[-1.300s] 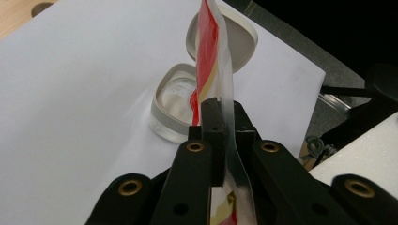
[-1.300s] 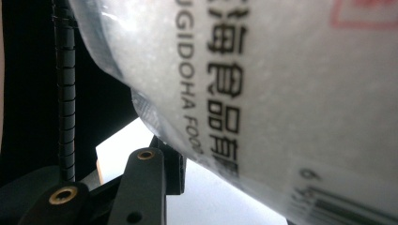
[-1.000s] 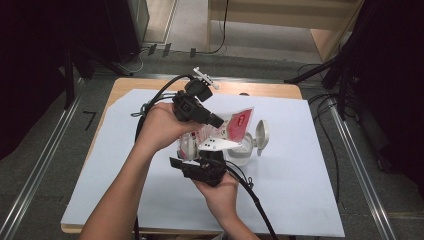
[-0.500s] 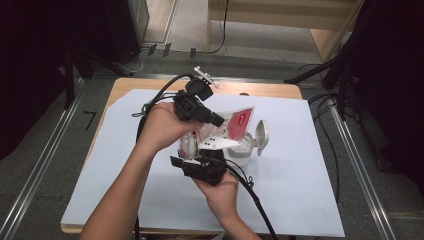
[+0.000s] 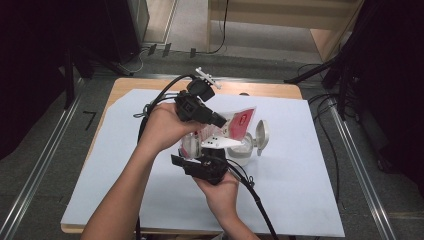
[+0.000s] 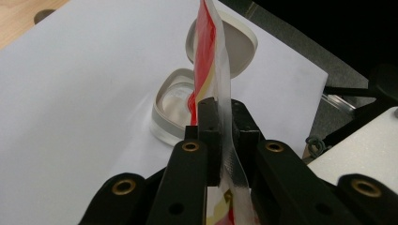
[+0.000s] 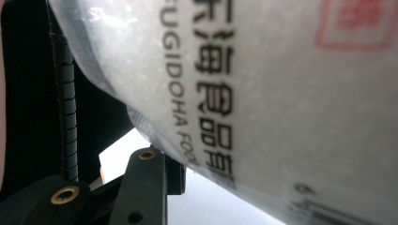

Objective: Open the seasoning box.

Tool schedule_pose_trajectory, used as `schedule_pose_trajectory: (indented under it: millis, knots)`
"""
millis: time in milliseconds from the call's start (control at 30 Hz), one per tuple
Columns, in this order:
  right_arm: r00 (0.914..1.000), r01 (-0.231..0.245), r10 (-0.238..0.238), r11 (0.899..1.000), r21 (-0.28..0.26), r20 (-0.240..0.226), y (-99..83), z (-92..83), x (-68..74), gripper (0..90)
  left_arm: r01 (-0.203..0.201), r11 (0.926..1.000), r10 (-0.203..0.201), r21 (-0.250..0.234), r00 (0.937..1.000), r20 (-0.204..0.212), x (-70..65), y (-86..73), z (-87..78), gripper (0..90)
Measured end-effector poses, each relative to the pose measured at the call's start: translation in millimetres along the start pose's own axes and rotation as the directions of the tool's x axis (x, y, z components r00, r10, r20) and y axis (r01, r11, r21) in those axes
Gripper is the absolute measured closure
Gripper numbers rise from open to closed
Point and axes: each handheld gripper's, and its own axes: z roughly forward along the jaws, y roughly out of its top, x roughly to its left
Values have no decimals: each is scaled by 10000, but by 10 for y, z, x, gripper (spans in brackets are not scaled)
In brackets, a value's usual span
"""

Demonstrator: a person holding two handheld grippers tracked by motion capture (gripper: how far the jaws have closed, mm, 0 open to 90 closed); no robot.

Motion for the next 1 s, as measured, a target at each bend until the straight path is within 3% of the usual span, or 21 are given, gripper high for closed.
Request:
schedule_pose_trajectory:
  millis: [500, 1000]
  knots:
    - [9991, 320, -323, 9994, 104, 284, -47, 2, 31, 629, -4, 9993, 8, -362, 9999, 105, 2, -88, 2, 870]
    - [9997, 117, -117, 9999, 32, 199, -55, -42, 22, 625, -21, 9990, 24, -453, 10000, 58, -41, -77, 30, 870]
